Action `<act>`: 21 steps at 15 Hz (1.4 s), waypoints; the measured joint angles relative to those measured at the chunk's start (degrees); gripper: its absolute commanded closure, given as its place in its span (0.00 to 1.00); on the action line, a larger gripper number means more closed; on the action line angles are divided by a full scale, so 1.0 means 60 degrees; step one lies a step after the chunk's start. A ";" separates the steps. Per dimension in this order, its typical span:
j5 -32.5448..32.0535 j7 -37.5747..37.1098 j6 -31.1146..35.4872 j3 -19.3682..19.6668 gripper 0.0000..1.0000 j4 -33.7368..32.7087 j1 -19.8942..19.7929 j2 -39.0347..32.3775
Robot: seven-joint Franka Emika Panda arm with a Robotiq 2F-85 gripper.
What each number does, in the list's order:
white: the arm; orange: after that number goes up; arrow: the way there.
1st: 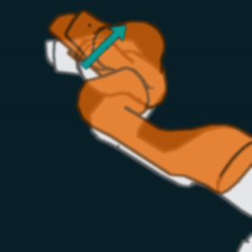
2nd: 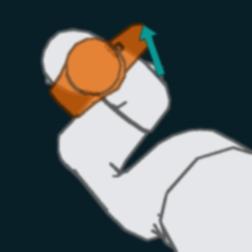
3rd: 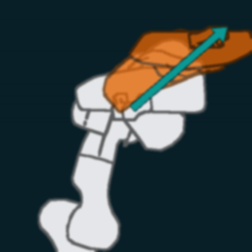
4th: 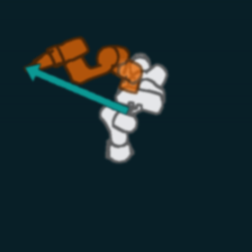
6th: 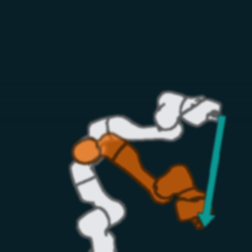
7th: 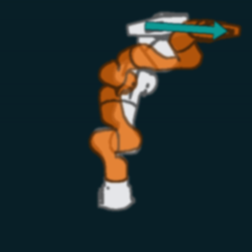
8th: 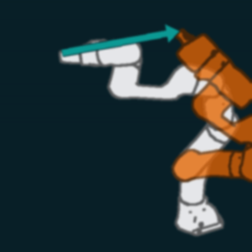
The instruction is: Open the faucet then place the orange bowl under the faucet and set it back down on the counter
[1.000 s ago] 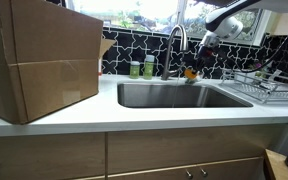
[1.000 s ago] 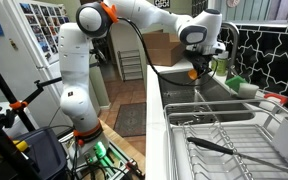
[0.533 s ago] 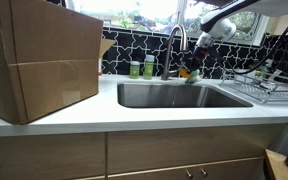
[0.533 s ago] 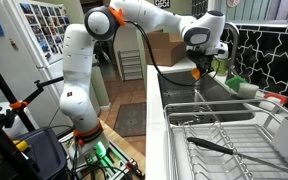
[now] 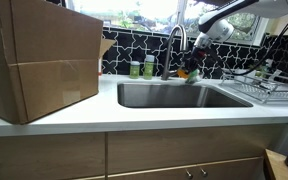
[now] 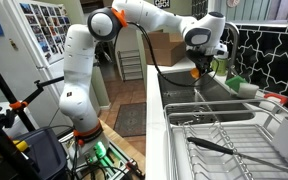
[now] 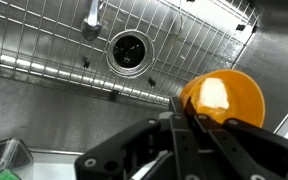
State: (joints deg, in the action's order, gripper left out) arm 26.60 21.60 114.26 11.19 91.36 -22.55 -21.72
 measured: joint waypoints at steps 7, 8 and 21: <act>0.0000 -0.0082 -0.0002 -0.0011 0.99 -0.0001 -0.0117 -0.0022; 0.0000 -0.0083 -0.0003 -0.0013 0.99 -0.0001 -0.0127 -0.0022; -0.1976 0.0619 -0.1714 0.0119 0.99 0.0414 -0.0105 0.0580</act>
State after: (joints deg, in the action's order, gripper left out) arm 14.75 25.31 103.98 11.90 93.85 -23.18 -18.24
